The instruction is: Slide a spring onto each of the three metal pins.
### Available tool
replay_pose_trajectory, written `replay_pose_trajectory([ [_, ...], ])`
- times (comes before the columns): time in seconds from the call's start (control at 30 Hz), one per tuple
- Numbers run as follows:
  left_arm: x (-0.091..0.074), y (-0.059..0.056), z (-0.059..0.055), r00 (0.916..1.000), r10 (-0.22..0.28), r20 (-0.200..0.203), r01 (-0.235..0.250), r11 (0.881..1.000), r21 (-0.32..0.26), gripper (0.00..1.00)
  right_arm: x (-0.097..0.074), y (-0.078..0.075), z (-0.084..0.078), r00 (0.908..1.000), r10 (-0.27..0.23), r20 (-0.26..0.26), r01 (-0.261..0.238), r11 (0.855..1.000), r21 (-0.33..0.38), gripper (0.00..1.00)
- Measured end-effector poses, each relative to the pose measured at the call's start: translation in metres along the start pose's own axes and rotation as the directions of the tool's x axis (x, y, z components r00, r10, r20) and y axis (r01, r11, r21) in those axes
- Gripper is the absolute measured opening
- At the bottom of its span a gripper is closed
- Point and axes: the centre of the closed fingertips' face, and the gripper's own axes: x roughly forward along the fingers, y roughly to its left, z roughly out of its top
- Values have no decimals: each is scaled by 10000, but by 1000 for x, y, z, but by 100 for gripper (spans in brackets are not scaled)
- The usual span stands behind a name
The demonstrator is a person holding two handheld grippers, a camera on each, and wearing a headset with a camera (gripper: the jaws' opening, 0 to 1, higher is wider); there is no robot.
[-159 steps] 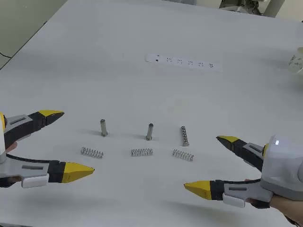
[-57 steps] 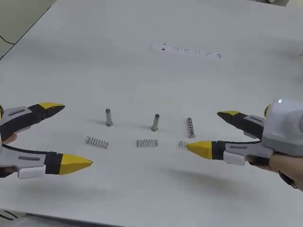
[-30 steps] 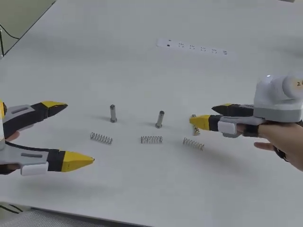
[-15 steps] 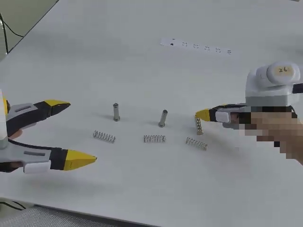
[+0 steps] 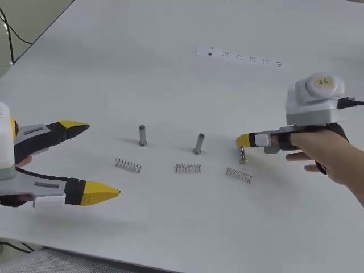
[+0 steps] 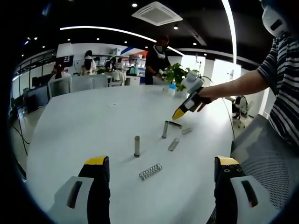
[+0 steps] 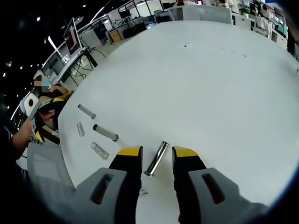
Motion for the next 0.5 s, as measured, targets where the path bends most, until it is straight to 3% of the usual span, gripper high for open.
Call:
replay_pose_trajectory([
  [0.5, -3, 1, -2, 9999, 104, 3, -104, 9999, -99, 93, 10, -2, -7, 9963, -467, -724, 470, 9989, 27, 19],
])
